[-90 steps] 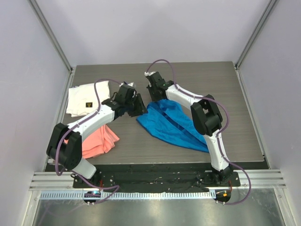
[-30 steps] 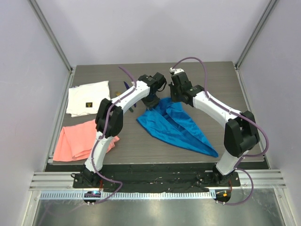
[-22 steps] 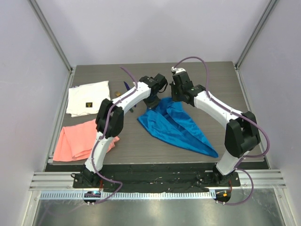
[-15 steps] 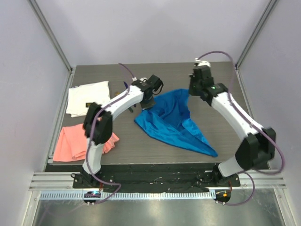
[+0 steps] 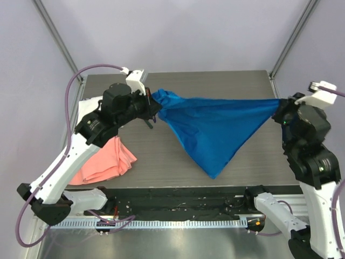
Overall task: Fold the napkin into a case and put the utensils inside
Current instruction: Flatten out the crumpled napkin at the center of the board.
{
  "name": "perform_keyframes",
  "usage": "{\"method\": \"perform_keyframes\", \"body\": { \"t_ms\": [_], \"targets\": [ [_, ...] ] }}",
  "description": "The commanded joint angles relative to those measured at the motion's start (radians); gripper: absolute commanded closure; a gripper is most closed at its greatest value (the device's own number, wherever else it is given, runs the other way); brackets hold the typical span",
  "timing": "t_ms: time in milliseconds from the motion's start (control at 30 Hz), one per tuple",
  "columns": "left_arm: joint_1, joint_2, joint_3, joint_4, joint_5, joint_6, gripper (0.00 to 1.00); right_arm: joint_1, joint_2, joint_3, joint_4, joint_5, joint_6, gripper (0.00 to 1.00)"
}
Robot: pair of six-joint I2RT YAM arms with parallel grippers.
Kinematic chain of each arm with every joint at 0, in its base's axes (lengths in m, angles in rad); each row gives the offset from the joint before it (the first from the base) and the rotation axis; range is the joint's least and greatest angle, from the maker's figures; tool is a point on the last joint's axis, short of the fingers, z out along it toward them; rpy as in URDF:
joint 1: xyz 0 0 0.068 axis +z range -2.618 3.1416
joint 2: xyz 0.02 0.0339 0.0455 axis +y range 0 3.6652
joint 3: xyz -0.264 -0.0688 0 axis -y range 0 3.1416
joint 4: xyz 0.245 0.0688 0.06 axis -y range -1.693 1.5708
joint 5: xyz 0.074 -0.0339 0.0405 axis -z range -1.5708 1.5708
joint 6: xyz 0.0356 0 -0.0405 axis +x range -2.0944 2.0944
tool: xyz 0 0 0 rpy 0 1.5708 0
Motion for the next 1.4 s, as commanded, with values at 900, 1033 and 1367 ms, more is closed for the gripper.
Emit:
{"method": "perform_keyframes", "body": {
  "t_ms": [900,1033,1367],
  "targets": [
    [0.073,0.993,0.776,0.318,-0.033,0.235,1.0,-0.398,0.446,-0.318,0.202,-0.142,0.254,0.99],
    [0.097,1.217,1.051,0.209,-0.08,0.21,0.39,-0.401,0.432,-0.4,0.204,-0.153,0.282,0.99],
    [-0.023,0.805,0.511,0.054,-0.219,0.077,0.36,-0.41,0.47,-0.368,0.224,-0.139,0.271,0.99]
  ]
}}
